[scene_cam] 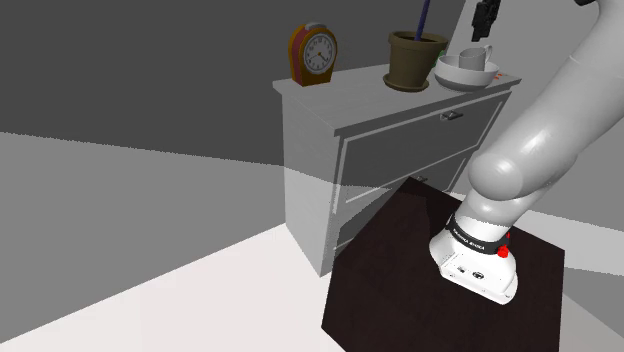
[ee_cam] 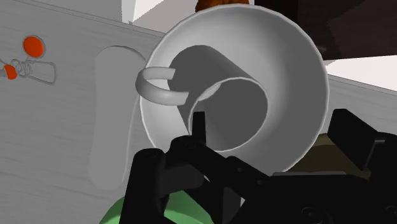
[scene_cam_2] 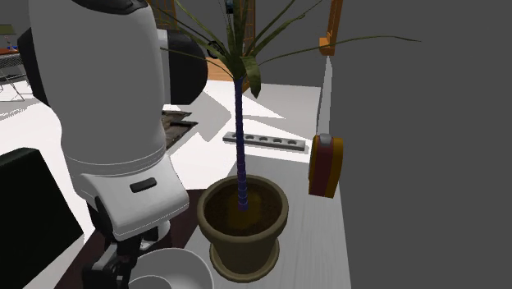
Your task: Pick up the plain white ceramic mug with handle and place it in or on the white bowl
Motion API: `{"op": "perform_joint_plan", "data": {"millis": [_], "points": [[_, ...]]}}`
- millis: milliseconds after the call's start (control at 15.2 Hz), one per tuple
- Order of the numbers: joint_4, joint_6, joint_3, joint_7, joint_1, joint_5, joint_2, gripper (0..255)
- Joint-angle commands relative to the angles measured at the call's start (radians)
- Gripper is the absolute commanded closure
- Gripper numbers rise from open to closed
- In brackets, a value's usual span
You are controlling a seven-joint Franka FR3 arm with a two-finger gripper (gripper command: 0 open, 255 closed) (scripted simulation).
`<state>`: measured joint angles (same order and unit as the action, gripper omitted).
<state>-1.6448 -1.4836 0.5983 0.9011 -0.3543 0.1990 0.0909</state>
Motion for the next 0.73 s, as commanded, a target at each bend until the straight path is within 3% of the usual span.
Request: {"op": "perform_joint_plan", "data": {"millis": [0,132,660], "points": [[0.079,0.054,0.003,0.015,0.0,-0.014,-0.028,0],[0.177,0.119,0.008,0.033,-0.003,-0.033,-0.066,0],[0.177,0.119,0.008,0.033,-0.003,-0.033,-0.066,0]]}}
